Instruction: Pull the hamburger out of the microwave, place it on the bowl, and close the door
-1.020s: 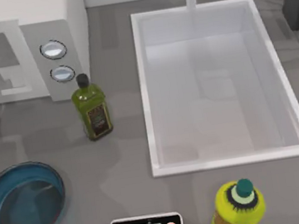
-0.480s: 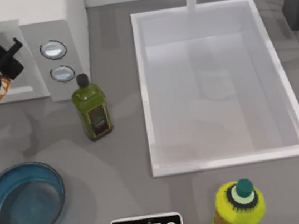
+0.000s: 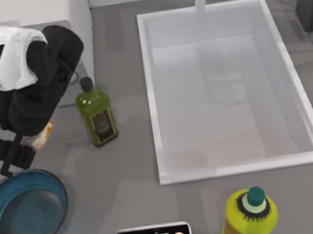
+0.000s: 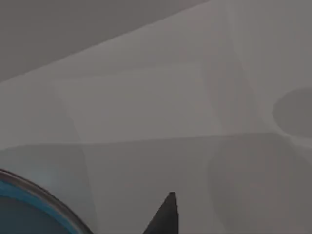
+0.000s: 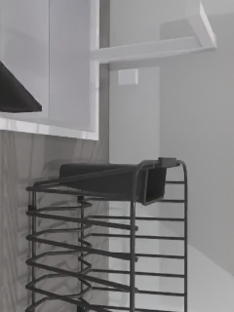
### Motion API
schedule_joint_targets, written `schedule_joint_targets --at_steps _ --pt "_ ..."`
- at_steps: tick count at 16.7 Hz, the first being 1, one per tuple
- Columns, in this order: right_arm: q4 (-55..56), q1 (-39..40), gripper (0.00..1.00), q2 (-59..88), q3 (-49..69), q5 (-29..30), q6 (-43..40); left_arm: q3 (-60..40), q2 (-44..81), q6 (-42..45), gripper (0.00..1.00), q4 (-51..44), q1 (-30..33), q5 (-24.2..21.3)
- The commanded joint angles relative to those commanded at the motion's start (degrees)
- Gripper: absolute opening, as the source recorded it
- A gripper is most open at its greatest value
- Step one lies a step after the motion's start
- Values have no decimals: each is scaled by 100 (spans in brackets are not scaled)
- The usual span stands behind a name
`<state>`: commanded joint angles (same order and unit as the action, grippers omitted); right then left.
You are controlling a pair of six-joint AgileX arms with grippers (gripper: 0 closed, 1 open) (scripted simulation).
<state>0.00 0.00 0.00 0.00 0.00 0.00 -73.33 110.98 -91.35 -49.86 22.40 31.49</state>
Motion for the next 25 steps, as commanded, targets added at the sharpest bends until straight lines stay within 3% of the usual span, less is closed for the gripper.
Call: schedule_joint_targets --at_steps 6,11,15,25 --pt "0 0 100 0 0 0 0 -600 834 -3731 0 -2763 963 659" --pt "0 0 100 0 0 0 0 -815 1877 -5859 0 -4231 1302 846" --pt "0 0 100 0 0 0 0 -852 2353 -6497 0 -4688 1325 875" --pt "0 0 100 0 0 0 0 -574 2292 -6389 0 -4375 1186 997"
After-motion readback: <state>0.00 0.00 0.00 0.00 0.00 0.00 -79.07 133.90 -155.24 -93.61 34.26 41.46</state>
